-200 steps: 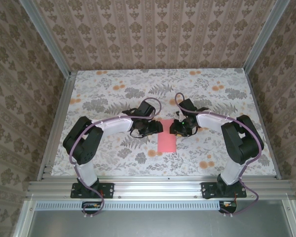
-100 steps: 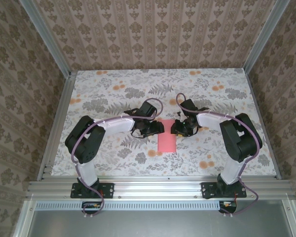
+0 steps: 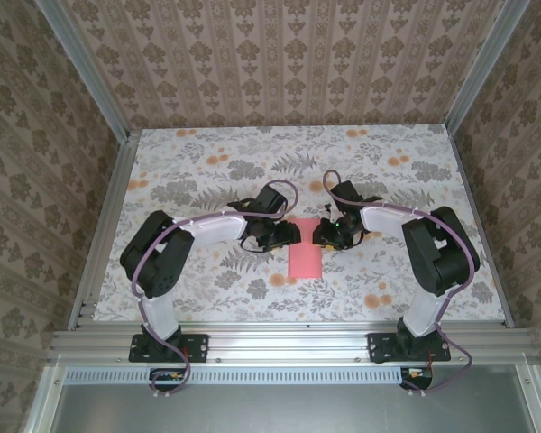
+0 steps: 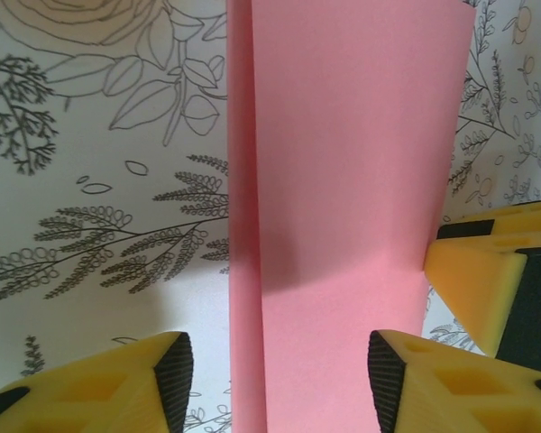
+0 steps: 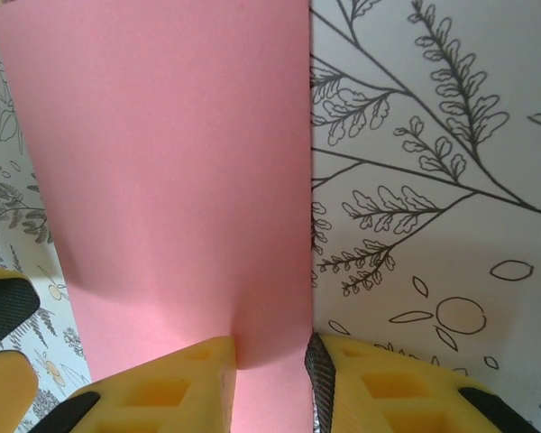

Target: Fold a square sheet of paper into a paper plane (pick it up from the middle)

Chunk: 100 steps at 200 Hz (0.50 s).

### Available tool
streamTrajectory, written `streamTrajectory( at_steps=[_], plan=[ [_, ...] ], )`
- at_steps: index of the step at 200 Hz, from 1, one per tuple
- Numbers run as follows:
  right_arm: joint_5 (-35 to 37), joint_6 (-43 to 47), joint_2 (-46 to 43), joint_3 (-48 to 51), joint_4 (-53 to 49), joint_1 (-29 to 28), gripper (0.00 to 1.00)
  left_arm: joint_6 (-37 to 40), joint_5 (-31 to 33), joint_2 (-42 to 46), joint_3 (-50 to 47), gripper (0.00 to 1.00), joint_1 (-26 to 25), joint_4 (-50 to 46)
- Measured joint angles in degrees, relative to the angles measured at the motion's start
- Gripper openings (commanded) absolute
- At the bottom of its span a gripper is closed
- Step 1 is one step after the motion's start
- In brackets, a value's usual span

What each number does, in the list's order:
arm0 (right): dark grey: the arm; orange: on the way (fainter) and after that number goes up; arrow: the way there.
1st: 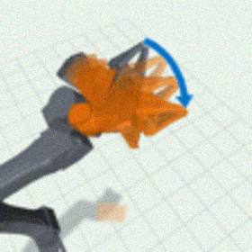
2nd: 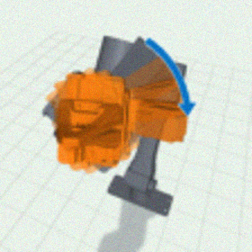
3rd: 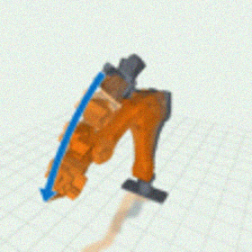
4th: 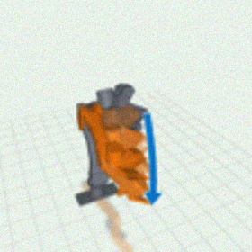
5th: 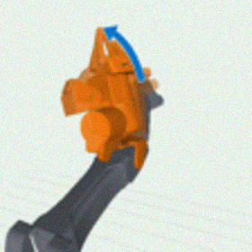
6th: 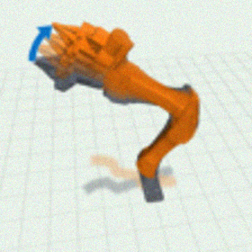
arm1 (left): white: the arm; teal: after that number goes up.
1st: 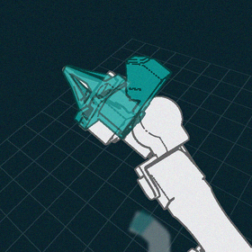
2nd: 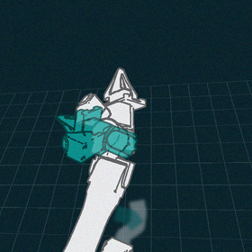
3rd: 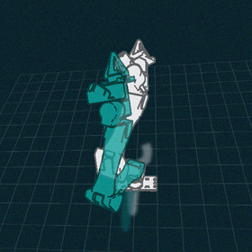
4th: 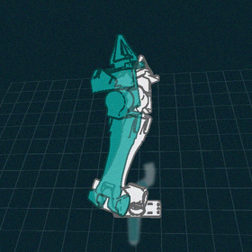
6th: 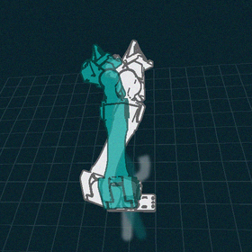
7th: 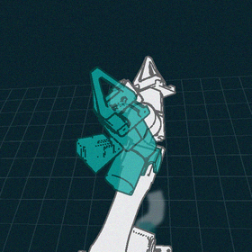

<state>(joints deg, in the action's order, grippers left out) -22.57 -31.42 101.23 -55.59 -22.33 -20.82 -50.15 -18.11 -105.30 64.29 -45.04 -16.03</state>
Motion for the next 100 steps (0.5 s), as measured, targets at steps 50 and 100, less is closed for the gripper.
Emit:
streamTrajectory(
  at_steps=[50,100],
  plan=[
    [-0.4,0.0,0.0,0.4,0.6,0.2,0.31,-0.9,-1.3,-1.4,0.0,0.52,-0.4,1.0],
    [-0.6,0.0,0.0,0.6,0.9,0.3,0.31,-1.3,-2.1,-1.9,0.0,0.51,-0.8,1.8]
  ],
)
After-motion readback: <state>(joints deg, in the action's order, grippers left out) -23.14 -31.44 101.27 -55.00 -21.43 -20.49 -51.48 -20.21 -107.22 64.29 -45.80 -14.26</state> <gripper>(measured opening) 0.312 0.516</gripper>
